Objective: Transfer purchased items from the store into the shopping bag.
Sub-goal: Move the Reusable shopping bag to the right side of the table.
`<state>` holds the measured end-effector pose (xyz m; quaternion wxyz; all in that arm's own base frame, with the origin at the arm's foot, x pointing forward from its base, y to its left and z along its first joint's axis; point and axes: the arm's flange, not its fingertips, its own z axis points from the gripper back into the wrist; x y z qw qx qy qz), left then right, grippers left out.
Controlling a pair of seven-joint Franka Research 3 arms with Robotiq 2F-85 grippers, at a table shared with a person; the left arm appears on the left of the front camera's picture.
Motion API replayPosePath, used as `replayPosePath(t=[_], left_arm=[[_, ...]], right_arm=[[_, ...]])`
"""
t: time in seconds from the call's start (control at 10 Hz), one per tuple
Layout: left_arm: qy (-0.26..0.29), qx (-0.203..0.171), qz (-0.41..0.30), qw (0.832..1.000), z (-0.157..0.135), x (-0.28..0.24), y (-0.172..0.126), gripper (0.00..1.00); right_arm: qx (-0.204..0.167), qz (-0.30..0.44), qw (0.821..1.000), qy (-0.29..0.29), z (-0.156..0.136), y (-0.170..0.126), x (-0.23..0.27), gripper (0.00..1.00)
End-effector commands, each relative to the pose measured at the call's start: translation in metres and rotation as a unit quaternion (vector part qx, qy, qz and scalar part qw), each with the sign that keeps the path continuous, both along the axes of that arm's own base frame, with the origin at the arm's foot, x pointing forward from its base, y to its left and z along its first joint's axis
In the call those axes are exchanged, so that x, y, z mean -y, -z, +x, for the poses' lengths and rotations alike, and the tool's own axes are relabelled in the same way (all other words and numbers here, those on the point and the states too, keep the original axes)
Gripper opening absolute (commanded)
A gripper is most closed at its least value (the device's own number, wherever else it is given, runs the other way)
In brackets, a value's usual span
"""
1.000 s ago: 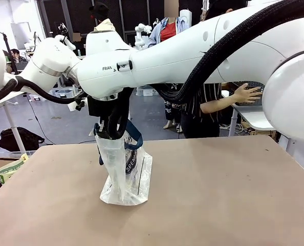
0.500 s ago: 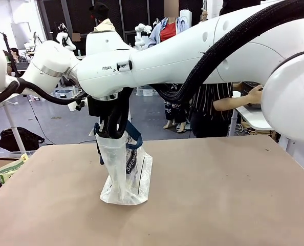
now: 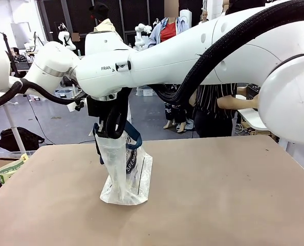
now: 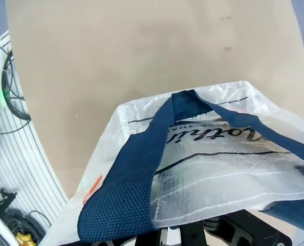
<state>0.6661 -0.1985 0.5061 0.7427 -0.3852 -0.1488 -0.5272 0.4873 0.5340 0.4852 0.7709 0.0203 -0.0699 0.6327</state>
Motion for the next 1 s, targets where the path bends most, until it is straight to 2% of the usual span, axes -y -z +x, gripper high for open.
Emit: replayPosePath(t=[0.0, 0.3, 0.8, 0.9], left_arm=[[-0.01, 0.001, 0.045, 0.999, 0.005, 0.011, -0.002, 0.93], [0.03, 0.007, 0.039, 0.999, 0.003, 0.021, -0.003, 0.93], [0.032, -0.012, 0.068, 0.997, 0.011, 0.031, -0.002, 0.93], [0.017, -0.007, 0.091, 0.996, 0.013, 0.037, -0.003, 0.93]], right_arm=[[0.002, -0.015, 1.0, 0.006, 0.007, -0.003, -0.012, 0.0], [0.003, -0.018, 1.0, 0.007, 0.006, -0.002, -0.015, 0.0], [0.004, -0.025, 1.0, 0.004, 0.007, 0.003, -0.032, 0.0], [0.004, -0.027, 1.0, 0.002, 0.008, 0.004, -0.036, 0.0]])
